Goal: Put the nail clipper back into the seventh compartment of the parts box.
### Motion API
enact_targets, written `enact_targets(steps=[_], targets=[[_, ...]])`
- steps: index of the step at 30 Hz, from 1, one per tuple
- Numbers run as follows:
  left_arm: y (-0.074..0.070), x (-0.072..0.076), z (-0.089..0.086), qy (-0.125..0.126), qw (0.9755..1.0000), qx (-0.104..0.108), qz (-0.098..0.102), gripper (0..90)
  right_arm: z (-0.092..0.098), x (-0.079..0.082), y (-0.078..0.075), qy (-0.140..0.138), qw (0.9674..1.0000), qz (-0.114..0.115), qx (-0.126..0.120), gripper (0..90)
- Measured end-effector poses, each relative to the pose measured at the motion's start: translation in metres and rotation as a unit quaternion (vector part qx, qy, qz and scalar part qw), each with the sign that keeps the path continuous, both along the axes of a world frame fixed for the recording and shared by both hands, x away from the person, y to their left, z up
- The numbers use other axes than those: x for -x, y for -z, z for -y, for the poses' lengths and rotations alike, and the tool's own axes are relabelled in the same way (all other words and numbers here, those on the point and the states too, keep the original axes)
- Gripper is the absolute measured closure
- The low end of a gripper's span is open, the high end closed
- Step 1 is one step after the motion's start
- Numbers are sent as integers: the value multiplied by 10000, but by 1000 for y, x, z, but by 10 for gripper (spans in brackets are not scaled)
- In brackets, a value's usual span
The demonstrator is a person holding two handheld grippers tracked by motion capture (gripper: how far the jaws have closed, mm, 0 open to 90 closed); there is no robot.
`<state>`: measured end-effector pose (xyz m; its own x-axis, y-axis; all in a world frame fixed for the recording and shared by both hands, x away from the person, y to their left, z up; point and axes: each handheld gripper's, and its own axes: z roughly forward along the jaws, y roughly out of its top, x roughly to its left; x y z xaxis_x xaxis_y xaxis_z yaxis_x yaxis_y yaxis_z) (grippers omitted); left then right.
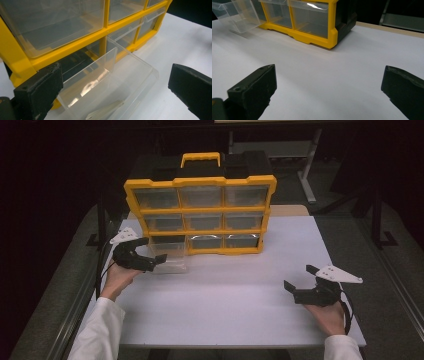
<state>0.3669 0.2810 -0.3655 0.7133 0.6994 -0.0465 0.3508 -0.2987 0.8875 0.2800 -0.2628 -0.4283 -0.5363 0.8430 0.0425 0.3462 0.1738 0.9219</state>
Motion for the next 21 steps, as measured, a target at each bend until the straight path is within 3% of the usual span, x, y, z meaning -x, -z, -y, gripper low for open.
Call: enact_targets(steps=[6, 17, 21], targets=[[1, 9, -6, -70, 9998, 127, 133, 0, 2, 0, 0, 30, 10000, 3, -5, 0], [5, 25, -21, -415, 9981, 362, 294, 0, 1, -1, 1, 24, 10000, -18, 0, 0], [9, 30, -24, -473, 9981, 278, 280, 0, 1, -1, 1, 23, 10000, -30, 8, 0]])
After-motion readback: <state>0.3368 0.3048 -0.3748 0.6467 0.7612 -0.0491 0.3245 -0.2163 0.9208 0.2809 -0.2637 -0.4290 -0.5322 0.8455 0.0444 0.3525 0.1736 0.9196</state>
